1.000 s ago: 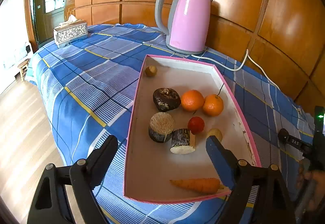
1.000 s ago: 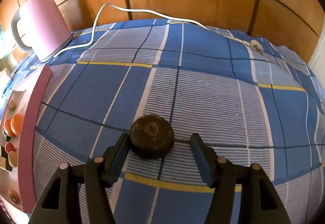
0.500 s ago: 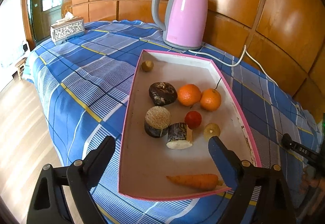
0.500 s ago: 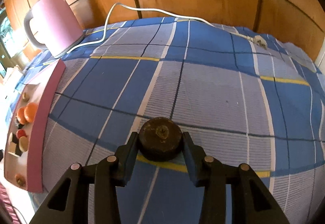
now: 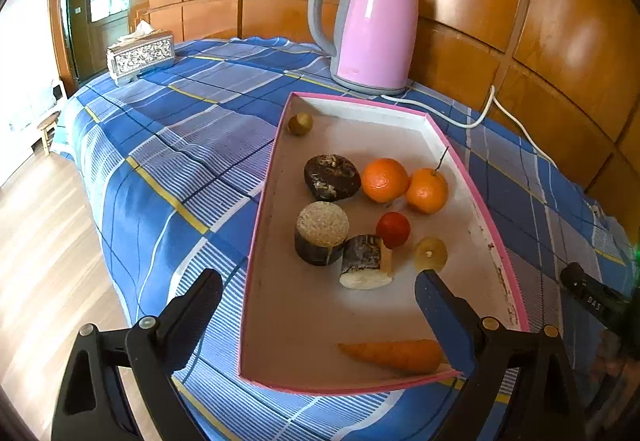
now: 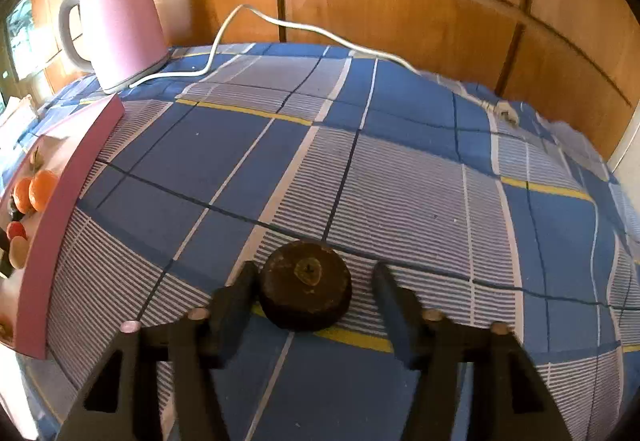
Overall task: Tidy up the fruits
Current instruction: 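Carry the dark round fruit into the tray and open the right gripper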
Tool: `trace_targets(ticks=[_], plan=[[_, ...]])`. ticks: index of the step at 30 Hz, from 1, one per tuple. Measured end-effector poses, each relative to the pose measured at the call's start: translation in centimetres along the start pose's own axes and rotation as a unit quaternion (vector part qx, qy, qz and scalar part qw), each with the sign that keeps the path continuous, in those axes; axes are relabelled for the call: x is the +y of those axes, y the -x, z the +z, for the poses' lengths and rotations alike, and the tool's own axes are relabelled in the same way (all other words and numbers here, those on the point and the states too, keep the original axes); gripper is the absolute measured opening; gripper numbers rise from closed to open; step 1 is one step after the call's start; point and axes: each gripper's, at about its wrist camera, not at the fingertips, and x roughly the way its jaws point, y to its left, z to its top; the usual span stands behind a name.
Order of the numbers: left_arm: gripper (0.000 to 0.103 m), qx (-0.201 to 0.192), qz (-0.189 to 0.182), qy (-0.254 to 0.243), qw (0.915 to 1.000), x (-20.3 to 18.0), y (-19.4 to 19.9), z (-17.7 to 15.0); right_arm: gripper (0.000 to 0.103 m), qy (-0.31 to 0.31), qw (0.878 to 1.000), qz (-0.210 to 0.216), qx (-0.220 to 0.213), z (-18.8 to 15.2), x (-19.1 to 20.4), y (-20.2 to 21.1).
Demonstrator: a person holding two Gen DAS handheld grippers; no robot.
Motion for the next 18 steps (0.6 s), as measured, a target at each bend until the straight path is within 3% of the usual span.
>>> trace_targets(ticks=[18], plan=[[0.098,-0.002,0.003,0.006,1.0,0.1,0.16,0.06,0.042,-0.006,1.0,0.003,0.0,-0.3,0.31,0.45]])
